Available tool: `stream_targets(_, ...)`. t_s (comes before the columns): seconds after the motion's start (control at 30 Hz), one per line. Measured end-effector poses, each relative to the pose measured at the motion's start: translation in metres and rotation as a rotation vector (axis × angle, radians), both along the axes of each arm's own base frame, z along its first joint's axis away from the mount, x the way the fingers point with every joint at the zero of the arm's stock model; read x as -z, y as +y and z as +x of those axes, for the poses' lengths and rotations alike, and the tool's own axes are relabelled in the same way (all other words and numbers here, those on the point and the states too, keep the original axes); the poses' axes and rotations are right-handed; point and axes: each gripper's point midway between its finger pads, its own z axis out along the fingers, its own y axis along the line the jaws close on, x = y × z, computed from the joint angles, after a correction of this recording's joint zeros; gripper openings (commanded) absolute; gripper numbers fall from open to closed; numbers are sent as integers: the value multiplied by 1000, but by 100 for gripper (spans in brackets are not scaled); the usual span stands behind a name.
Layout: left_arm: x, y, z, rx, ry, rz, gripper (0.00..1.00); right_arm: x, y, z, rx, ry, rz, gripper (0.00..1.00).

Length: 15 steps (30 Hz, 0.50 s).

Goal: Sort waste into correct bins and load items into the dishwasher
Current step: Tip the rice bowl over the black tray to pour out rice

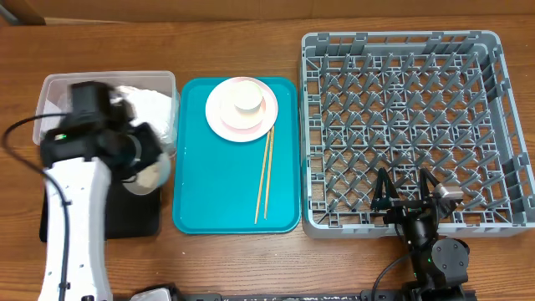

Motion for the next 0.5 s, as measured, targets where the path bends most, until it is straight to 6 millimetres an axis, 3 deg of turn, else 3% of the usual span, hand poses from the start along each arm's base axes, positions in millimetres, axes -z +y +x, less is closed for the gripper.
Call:
stream_targets(0.17,0,44,4,-147,-88,-126,4,0,0,0,0,0,0,100)
stream_targets(0.5,28,85,4,-282,-264,-324,4,0,0,0,0,0,0,100)
